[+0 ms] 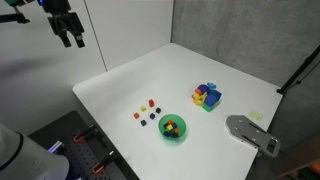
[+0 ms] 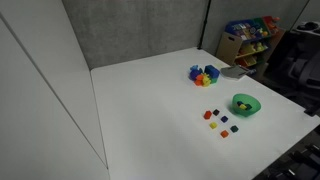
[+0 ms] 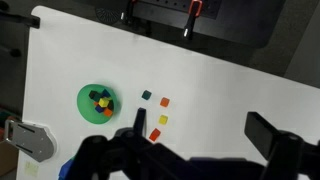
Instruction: Remove an orange block from the blocks stack on the left and drop it in the green bowl
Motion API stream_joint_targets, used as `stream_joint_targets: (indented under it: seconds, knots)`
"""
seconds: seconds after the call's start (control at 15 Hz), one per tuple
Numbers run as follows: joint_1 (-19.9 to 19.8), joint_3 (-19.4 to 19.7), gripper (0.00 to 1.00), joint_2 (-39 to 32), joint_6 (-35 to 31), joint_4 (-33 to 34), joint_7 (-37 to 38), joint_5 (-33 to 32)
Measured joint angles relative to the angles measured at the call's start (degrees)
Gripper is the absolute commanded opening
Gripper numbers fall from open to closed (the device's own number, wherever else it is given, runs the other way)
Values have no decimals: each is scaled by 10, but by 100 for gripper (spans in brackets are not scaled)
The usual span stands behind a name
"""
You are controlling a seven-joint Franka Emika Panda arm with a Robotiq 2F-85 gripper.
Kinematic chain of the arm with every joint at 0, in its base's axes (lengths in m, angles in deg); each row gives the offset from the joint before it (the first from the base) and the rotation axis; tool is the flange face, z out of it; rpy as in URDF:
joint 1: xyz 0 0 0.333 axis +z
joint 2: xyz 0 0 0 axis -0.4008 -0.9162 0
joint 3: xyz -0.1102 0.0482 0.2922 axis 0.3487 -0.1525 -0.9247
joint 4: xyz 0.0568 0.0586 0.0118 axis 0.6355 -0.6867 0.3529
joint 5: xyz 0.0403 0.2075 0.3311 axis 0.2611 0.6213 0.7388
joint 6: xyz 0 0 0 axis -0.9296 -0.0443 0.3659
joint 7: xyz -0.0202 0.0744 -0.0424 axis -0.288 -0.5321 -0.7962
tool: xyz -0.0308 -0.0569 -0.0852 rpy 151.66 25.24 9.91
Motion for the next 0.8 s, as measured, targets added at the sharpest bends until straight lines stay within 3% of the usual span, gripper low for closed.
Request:
stream_joint_targets:
  seconds: [0.8]
  knots:
    - [4, 1, 100, -10, -3, 2, 0, 0]
